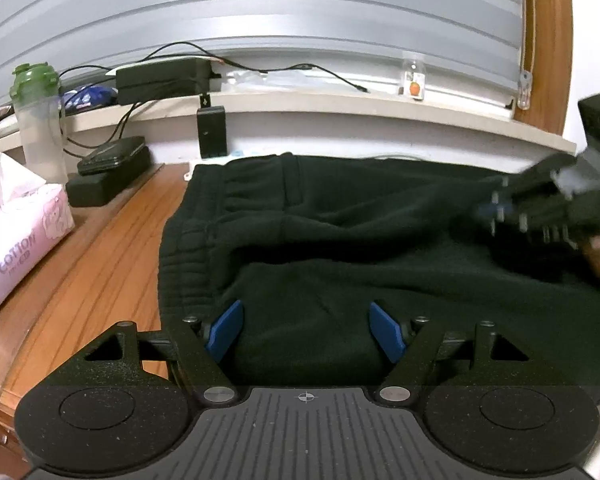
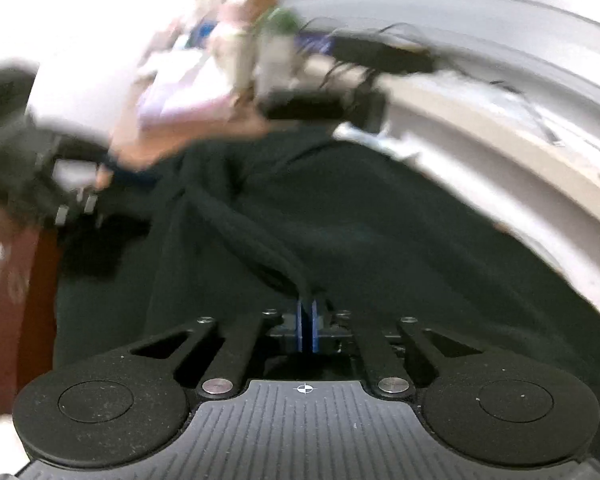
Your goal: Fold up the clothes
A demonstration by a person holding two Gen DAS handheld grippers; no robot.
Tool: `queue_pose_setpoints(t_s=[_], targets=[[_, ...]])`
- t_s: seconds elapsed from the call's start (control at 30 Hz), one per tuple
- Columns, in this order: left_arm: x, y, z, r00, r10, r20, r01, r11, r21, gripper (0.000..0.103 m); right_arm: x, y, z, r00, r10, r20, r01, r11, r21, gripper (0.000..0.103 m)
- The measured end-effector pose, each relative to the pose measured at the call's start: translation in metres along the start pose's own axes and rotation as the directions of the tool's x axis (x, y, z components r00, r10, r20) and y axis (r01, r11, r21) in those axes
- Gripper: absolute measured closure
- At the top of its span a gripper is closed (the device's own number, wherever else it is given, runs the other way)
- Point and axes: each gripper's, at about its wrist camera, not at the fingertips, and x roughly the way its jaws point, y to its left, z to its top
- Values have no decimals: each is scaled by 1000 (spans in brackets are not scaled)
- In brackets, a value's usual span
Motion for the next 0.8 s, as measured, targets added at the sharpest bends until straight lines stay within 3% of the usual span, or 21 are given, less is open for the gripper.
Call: queue_pose_setpoints(t_s=[0.13,0.23,0.3,0.37,0.47,0.57,0.67,0.73,0.8], targets=[[-4,2,0,1000,3,15,-3,1000,-7,29,3,-16,5,998,-54,-16,54,997,52,98],[-9,10,-1,1000,21,22,-21,1000,-22,28,14,-6,-4,994,-84,-74,84,996,-5,95],[-12,20,-1,999,36,32,-35,998,-45,28,12,-8,-5,994,-77,-72,78,997,15,93],[-13,34,4,998,52,45,-48,996,-80,26,9,-13,-7,997,-42,-69,45,998,53,86],[-10,50,10,997,69,41,-65,993,-103,26,-3,-19,-3,998,56,-35,-53,994,94,59],[-5,57,11,997,74,25,-72,992,-103,26,-29,-31,6,991,111,71,-121,979,164,55],[-1,56,6,998,67,8,-66,993,-102,26,-40,-43,11,996,34,80,-47,985,169,54],[2,55,2,998,62,-2,-62,993,-96,26,-34,-47,8,999,-25,38,20,990,141,54],[4,54,-1,998,58,-10,-58,994,-97,26,-17,-49,1,999,-12,-38,16,993,114,52]])
